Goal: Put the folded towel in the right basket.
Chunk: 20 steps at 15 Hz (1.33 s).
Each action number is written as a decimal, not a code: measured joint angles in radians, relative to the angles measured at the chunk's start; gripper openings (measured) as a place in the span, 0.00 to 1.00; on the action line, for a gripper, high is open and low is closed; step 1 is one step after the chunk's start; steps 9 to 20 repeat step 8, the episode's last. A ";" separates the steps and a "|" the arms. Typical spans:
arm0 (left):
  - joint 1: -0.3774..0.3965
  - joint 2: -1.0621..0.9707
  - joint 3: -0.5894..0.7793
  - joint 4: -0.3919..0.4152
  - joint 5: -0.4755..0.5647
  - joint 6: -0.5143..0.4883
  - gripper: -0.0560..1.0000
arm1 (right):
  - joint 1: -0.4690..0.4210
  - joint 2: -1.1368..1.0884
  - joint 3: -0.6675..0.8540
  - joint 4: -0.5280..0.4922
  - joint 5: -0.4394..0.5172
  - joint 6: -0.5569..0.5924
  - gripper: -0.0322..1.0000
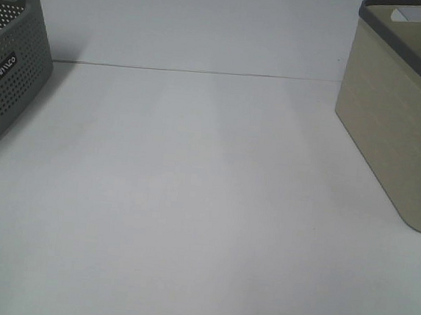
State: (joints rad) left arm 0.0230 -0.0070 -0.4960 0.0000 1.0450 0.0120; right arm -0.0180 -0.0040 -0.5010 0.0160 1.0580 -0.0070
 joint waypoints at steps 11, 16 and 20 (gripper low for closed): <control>0.000 0.000 0.000 0.000 0.000 0.000 0.99 | 0.000 0.000 0.000 0.000 0.000 0.000 0.97; 0.000 0.000 0.000 0.000 0.000 0.000 0.99 | 0.000 0.000 0.000 0.000 0.000 0.000 0.97; 0.000 0.000 0.000 0.000 0.000 0.000 0.99 | 0.000 0.000 0.000 0.000 0.000 0.000 0.97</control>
